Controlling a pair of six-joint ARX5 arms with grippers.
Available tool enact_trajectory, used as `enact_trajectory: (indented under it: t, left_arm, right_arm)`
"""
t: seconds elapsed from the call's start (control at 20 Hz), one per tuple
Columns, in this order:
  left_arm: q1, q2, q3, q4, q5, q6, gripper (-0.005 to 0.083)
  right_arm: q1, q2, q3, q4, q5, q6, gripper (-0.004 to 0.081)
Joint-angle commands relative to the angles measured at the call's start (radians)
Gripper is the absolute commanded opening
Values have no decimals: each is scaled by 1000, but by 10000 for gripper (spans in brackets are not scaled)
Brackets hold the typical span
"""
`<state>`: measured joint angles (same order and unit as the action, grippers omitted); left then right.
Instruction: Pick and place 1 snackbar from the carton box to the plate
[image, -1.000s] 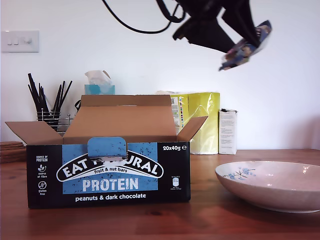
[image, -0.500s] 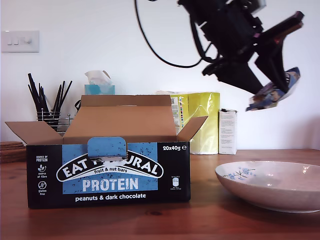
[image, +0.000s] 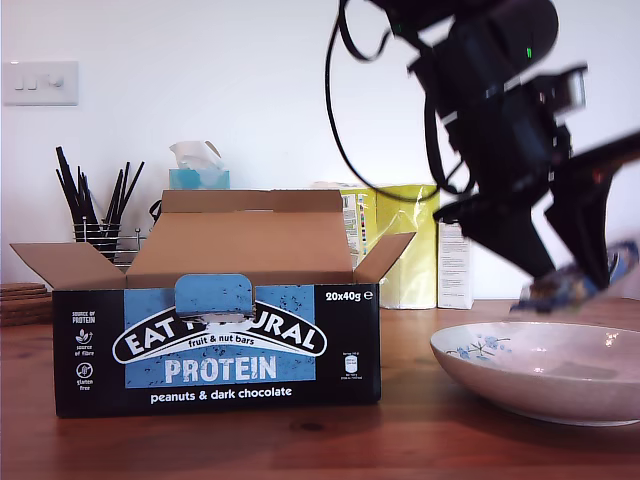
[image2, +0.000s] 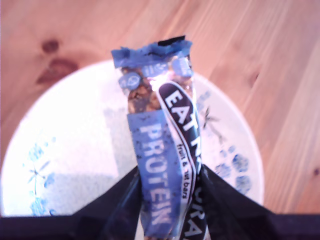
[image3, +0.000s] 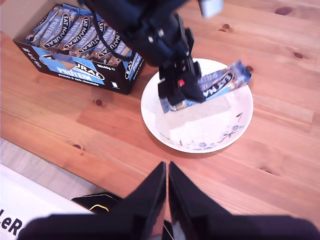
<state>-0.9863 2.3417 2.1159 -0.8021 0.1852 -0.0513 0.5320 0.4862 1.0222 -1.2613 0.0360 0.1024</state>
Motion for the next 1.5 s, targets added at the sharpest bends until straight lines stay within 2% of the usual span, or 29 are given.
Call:
enact_trajectory:
  t: [0.0,0.2,0.35,1.45]
  left_arm:
    - [-3,5,-12,-2,-6,2,140]
    - [-4,7,-12,-36,-53,2,153]
    - [-4,10,-12,-39,-53,-2,186]
    - [-15,107,-13,-13,-55,-35,186]
  right_arm:
    - [4,-3,2,1,0,-6,-13]
    - [4,-3,2,1,0,-21,-13]
    - [4,-3,2,2,0,-24,-13]
    - [4,-3,3,22,0,-77,-13]
